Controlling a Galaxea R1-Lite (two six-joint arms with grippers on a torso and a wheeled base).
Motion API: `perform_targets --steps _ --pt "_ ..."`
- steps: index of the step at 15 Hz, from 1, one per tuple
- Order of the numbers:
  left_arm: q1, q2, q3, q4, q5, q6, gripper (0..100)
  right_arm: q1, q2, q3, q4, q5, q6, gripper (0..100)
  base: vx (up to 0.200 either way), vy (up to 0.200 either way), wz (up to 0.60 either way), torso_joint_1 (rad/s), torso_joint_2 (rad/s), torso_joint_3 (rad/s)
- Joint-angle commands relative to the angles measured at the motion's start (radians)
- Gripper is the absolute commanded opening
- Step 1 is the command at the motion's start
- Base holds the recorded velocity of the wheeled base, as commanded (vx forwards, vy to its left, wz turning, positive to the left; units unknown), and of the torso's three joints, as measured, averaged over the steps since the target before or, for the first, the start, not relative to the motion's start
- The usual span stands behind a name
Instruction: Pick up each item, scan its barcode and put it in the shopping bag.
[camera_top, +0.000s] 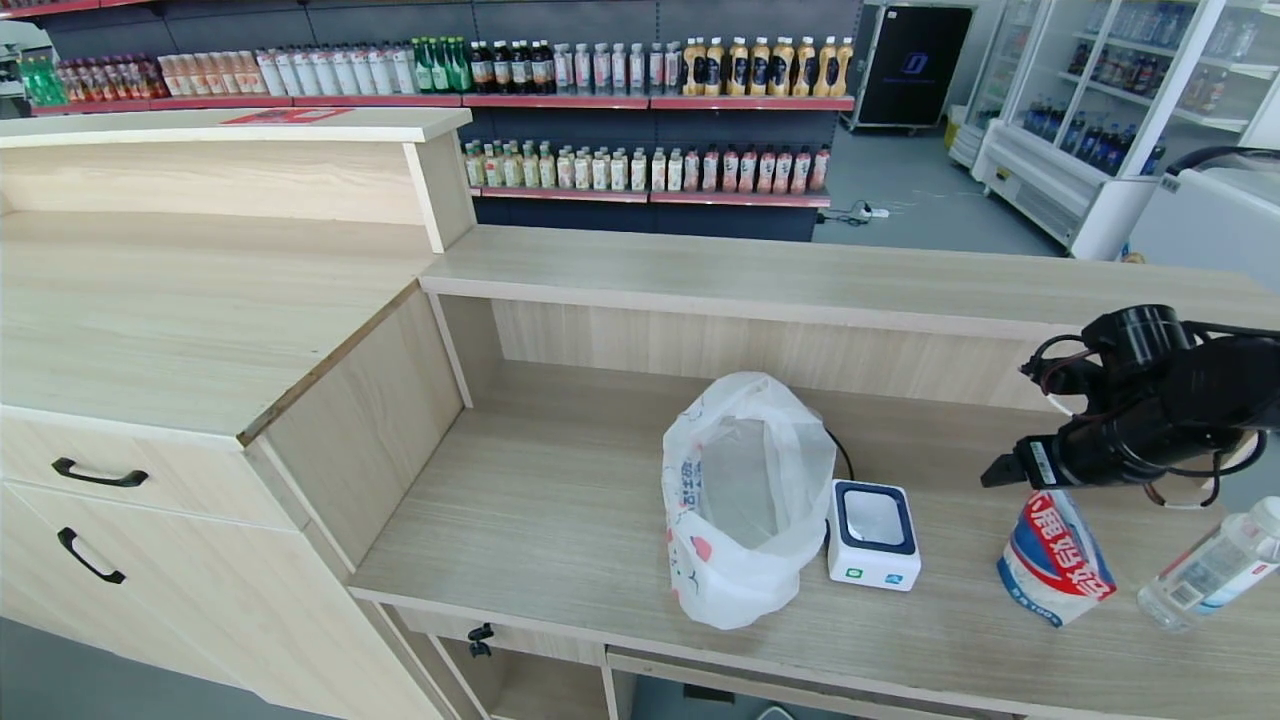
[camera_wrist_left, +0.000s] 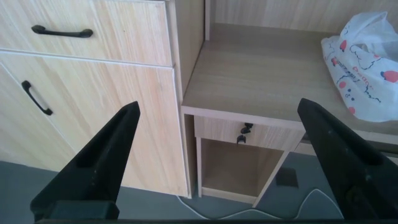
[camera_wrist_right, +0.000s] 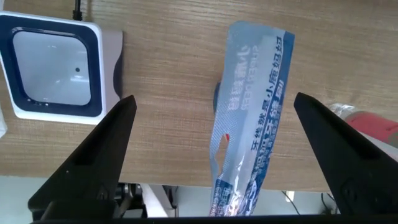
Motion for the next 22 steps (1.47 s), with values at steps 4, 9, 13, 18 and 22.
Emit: perform_targets --steps 4,9,13,18,22 --pt "0.0 0.0 0.0 0.0 0.0 0.0 100 0.002 0.08 0.001 -0.029 0.007 -0.001 100 0.0 0.0 0.0 0.0 0.0 0.0" --pt "0.0 0.0 0.0 0.0 0.0 0.0 100 0.005 0.152 0.013 -0.1 0.008 -0.004 100 0.0 0.0 0.0 0.0 0.0 0.0" --pt "0.0 0.0 0.0 0.0 0.0 0.0 100 0.002 0.165 0.045 -0.101 0.007 -0.013 100 0.0 0.0 0.0 0.0 0.0 0.0" --pt "0.0 0.0 0.0 0.0 0.0 0.0 100 -0.031 0.17 0.116 -0.253 0.07 -0.022 100 0.0 0.0 0.0 0.0 0.0 0.0" --pt "0.0 0.0 0.0 0.0 0.0 0.0 100 -0.077 0.179 0.208 -0.368 0.057 -0.126 0 0.0 0.0 0.0 0.0 0.0 0.0"
